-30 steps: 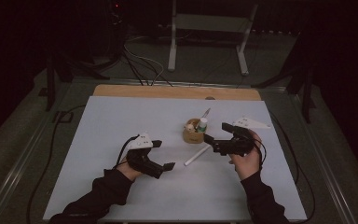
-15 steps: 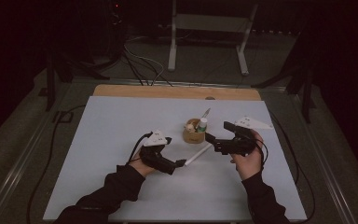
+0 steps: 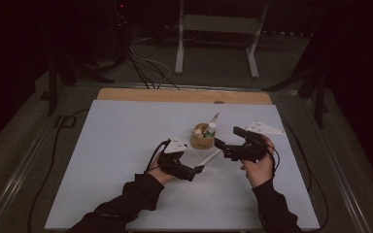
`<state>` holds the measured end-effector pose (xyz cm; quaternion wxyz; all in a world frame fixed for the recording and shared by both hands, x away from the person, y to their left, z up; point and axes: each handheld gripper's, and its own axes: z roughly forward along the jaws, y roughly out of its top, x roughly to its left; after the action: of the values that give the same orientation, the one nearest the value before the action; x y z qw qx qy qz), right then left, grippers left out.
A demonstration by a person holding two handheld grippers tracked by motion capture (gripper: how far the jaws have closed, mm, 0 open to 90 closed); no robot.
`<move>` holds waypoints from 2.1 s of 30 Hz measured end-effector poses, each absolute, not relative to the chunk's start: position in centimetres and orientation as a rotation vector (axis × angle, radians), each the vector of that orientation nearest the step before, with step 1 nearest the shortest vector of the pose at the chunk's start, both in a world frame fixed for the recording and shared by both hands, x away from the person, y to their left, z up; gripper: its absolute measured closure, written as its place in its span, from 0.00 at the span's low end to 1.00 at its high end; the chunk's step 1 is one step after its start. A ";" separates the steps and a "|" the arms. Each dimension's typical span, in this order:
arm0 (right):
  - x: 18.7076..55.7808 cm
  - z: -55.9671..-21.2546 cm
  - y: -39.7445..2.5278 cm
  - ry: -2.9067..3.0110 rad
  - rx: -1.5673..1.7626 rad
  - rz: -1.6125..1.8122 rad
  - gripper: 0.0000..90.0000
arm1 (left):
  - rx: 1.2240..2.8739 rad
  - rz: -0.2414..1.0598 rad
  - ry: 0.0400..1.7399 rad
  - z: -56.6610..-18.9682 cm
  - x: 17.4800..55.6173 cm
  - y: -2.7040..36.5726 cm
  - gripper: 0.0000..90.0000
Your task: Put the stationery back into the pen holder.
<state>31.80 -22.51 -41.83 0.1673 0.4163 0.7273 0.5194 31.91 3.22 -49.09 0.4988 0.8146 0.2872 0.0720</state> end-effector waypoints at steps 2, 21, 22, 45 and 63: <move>31.8 -41.8 -22.5 2.069 1.185 1.479 0.08 | 1.973 0.176 0.703 -49.3 31.9 3.0 0.01; 31.9 -42.0 -22.5 2.075 1.198 1.495 0.08 | 2.116 0.218 0.766 -50.7 31.8 0.9 0.18; 31.9 -42.0 -22.4 2.077 1.198 1.495 0.08 | 2.127 0.218 0.778 -50.8 31.8 0.8 0.18; 31.9 -41.8 -22.7 2.068 1.202 1.503 0.08 | 2.282 0.204 0.847 -51.4 33.0 -1.7 0.65; 31.8 -41.7 -22.8 2.062 1.205 1.505 0.08 | 2.421 0.179 0.836 -51.3 34.5 -2.9 0.88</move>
<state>31.82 -22.76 -41.73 0.1589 0.4215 0.7212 0.5264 34.50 -2.91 -51.31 0.2831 0.9043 0.3125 0.0670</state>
